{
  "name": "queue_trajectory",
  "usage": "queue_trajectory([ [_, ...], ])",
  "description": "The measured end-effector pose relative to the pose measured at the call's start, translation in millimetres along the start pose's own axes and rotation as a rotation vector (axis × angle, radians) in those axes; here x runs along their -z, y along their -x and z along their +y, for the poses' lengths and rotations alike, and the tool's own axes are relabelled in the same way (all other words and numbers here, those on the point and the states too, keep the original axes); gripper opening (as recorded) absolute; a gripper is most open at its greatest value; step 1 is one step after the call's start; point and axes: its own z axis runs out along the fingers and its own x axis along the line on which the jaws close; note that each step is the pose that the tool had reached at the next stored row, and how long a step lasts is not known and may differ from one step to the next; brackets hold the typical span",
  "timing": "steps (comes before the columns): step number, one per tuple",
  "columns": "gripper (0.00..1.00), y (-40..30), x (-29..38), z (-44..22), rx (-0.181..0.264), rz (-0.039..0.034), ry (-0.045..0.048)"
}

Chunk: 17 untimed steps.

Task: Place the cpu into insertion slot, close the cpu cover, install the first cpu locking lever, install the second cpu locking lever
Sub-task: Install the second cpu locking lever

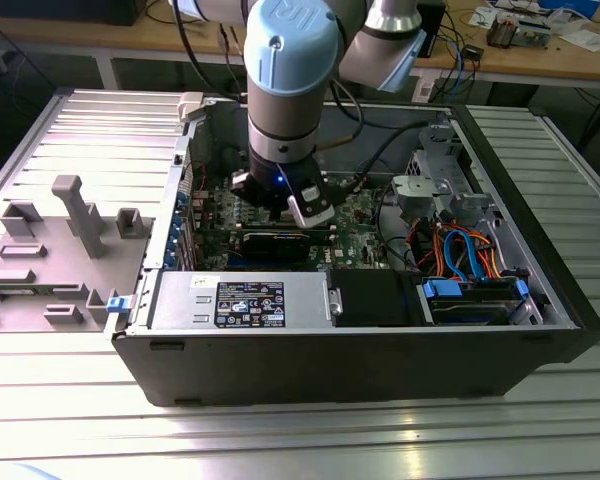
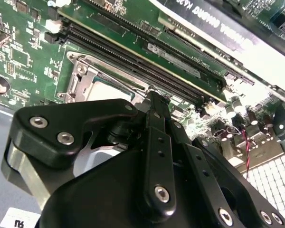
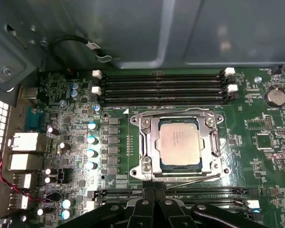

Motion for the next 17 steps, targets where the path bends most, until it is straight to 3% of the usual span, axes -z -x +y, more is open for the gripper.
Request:
queue_trajectory([
  [7,0.11,-1.2,-0.5,-5.0,-0.003,-0.0001,0.0086],
  [17,0.11,-8.8,-11.1,-3.6,-0.007,-0.0011,0.0126],
])
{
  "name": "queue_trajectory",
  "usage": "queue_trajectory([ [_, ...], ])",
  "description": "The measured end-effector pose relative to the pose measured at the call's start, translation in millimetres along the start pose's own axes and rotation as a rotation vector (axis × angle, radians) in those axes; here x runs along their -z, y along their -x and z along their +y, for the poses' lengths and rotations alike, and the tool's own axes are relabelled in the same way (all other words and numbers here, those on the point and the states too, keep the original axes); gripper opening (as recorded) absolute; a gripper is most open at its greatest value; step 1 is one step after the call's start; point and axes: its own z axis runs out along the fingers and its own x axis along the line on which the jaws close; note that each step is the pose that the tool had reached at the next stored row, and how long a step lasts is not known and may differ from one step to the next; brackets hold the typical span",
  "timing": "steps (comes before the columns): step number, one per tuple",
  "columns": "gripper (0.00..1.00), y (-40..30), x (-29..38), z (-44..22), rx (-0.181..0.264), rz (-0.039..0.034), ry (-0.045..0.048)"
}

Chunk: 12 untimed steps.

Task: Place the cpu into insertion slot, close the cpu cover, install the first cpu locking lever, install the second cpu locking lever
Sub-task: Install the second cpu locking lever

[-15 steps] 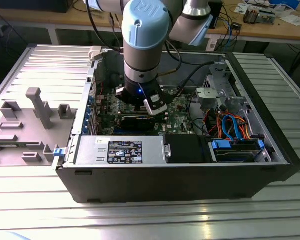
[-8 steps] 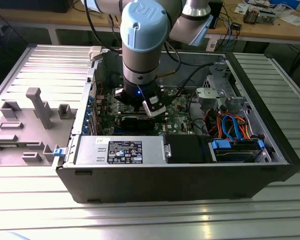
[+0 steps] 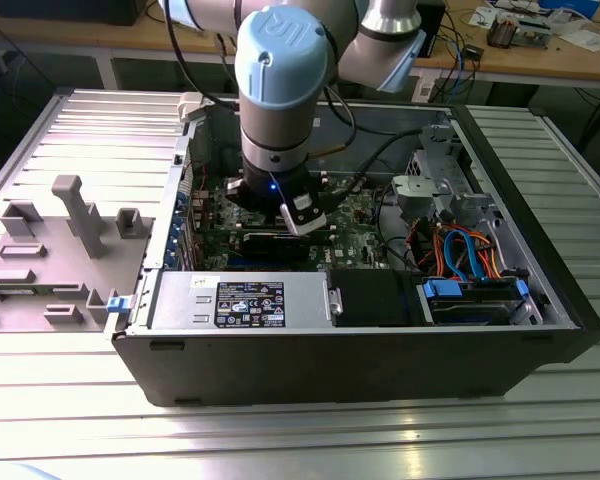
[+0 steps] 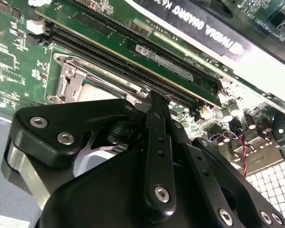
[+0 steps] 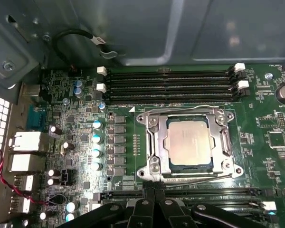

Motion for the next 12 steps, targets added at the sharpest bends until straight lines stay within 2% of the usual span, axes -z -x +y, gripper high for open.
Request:
queue_trajectory([
  [8,0.11,-5.2,-11.2,3.0,-0.003,-0.0008,0.0009],
  [12,0.11,-8.9,-14.5,4.4,-0.004,-0.0006,0.0065],
])
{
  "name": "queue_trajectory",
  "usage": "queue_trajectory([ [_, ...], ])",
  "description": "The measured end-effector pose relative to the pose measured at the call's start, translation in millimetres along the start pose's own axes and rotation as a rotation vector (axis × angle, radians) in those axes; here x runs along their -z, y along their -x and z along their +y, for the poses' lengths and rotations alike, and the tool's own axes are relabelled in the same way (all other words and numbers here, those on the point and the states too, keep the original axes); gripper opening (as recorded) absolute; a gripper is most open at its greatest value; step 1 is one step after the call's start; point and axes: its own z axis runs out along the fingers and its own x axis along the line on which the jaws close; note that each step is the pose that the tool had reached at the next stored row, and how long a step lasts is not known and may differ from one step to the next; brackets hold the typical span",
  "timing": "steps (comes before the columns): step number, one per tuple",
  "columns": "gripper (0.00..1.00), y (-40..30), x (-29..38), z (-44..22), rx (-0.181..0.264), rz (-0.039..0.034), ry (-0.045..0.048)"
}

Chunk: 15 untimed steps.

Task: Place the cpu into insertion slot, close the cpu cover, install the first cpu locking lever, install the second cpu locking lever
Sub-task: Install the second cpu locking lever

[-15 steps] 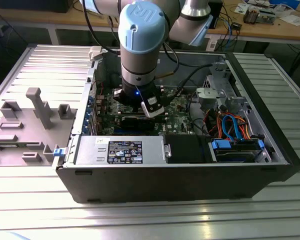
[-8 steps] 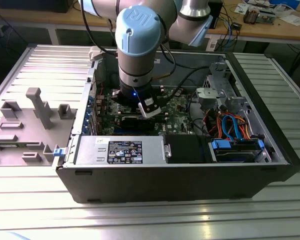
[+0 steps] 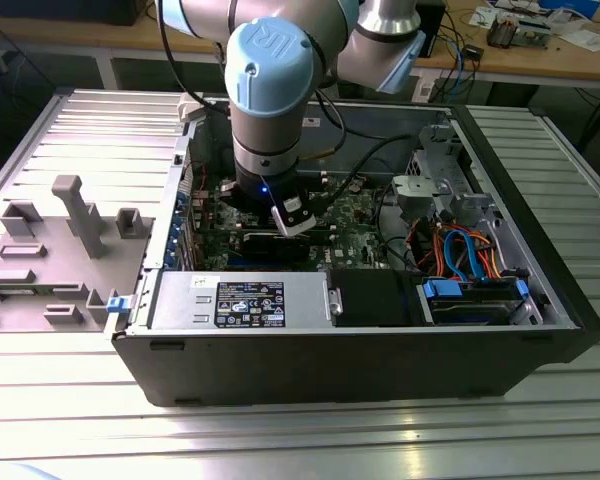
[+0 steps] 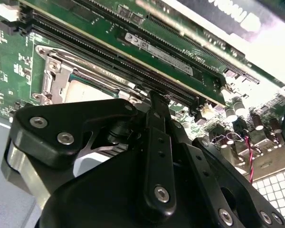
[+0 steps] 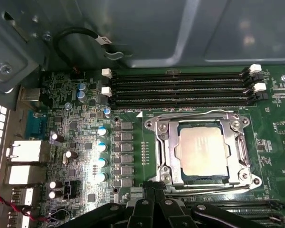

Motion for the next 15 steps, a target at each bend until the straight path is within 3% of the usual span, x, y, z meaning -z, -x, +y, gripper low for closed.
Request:
queue_trajectory([
  [10,0.11,-1.7,-3.9,1.3,0.0,0.0003,0.0175],
  [15,0.11,-3.1,-4.2,1.9,0.0,0.0004,0.0187],
])
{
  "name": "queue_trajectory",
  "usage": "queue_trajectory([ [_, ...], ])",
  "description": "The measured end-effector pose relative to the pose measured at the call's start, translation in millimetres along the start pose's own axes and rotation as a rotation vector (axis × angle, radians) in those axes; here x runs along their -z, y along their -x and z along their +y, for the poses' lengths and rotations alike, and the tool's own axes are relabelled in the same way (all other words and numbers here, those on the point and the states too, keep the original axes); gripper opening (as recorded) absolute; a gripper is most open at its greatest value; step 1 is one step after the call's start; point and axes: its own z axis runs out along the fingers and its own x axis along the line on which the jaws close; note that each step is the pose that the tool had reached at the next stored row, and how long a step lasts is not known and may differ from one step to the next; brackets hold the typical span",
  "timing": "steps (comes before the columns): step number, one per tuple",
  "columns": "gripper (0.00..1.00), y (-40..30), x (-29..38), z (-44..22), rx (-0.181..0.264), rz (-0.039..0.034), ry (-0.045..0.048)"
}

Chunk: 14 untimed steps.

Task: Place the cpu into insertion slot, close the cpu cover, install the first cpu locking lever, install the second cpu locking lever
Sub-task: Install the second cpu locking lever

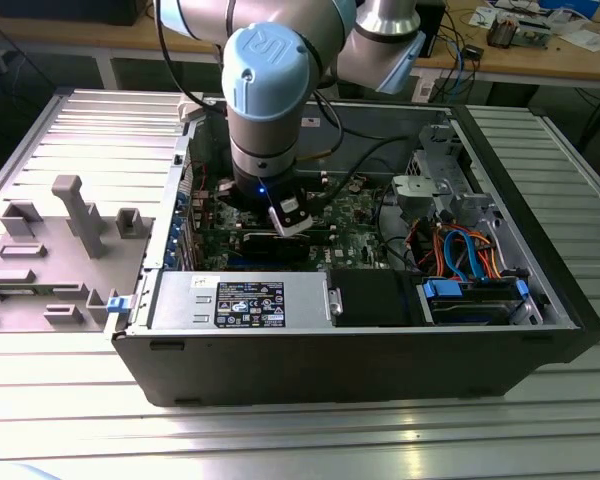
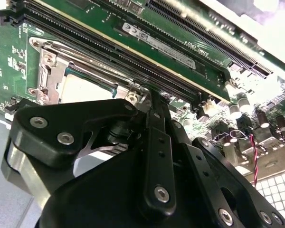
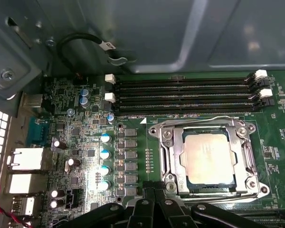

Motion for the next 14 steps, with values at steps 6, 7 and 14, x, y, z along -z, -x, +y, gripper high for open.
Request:
queue_trajectory([
  [6,0.11,-0.4,8.5,2.9,0.0,0.0,-0.0003],
  [7,0.11,-0.5,10.8,3.7,0.0,0.0,-0.0003],
  [14,0.11,-0.6,15.7,5.3,0.0,0.0,0.0007],
])
